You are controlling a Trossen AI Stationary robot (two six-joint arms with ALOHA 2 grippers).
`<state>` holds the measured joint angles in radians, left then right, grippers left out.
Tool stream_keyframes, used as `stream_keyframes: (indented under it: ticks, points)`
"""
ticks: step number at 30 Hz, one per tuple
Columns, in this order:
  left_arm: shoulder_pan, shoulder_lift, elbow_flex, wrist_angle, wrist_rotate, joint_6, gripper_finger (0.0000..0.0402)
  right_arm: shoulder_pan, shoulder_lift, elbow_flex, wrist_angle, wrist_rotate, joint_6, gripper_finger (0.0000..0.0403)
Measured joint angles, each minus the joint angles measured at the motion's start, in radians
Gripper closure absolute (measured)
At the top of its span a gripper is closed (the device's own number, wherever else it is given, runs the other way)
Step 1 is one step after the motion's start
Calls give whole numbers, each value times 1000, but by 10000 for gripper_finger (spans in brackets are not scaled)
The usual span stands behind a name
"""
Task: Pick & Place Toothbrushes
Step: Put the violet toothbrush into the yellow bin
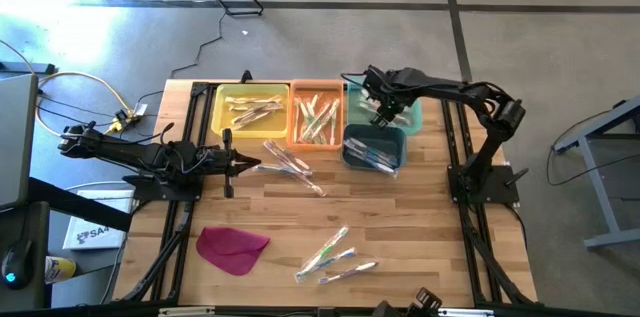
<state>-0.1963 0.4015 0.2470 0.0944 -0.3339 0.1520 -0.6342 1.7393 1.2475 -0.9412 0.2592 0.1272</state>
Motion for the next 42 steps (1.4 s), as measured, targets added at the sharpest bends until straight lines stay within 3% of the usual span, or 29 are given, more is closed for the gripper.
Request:
stream_keyframes:
  ticks: [19,27,36,42]
  points:
    - [0,0,0,0,0,0,401,93,0,108,-74,-51,33,286]
    - [0,0,0,0,0,17,401,171,0,262,-88,-106,238,286]
    - [0,0,0,0,0,30,401,333,-2,297,244,-273,403,286]
    - [0,0,0,0,0,30,401,464,-2,297,485,-287,401,286]
